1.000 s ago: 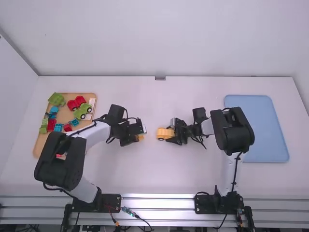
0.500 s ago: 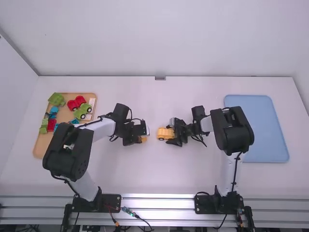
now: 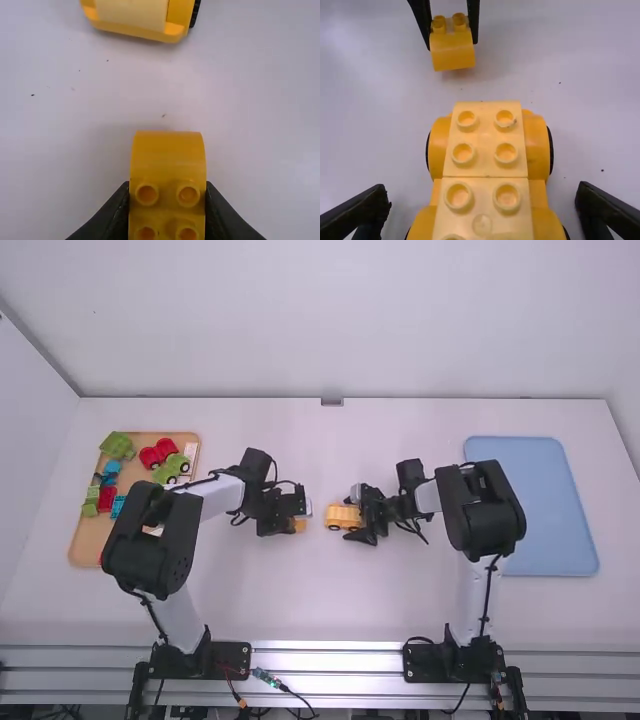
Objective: Assemble lego blocks to make yellow taxi
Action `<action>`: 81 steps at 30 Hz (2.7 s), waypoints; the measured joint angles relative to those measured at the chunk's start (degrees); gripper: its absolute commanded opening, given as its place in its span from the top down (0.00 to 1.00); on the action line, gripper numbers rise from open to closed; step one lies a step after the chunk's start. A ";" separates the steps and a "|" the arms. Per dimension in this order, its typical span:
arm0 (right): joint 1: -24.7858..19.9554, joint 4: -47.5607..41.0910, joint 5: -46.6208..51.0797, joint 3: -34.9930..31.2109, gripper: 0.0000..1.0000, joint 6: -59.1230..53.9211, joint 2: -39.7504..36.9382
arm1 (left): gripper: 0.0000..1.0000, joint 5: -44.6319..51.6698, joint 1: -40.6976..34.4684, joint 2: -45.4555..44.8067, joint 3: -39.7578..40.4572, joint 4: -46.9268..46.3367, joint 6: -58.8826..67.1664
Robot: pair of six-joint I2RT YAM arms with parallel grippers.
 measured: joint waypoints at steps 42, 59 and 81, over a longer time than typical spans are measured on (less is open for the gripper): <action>0.00 24.79 -0.37 -8.07 0.01 17.49 0.02 | 0.24 15.41 6.10 0.00 -11.87 25.40 -7.21; 0.00 24.79 -0.39 -8.07 0.01 17.90 0.00 | 0.40 14.36 6.10 0.00 -12.48 24.35 -7.91; 0.00 24.76 -0.44 -8.07 0.01 17.88 0.02 | 0.69 12.76 6.10 0.00 -12.50 24.02 -7.96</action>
